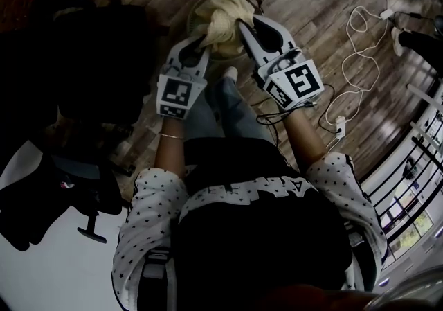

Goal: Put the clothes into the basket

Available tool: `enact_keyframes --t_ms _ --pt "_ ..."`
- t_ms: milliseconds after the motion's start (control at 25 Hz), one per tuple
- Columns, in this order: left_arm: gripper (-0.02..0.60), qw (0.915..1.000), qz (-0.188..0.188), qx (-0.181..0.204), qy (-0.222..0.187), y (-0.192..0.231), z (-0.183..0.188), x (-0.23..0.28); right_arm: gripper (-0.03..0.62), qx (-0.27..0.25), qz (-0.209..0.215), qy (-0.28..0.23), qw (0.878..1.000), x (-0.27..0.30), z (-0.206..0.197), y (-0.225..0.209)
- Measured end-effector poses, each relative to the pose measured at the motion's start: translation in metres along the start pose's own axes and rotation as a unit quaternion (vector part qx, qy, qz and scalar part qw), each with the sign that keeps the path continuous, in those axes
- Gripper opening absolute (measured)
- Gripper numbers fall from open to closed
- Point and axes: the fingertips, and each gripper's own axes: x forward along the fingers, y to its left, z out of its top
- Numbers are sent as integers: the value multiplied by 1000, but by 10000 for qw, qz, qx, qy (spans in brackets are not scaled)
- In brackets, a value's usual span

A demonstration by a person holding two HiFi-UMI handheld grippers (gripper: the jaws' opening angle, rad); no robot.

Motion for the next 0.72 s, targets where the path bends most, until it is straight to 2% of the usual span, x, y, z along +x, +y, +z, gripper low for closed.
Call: enact_keyframes --t_ms 720 --pt "23 9984 -292 -219 430 -2 -45 28 71 227 -138 483 9985 6 -57 -17"
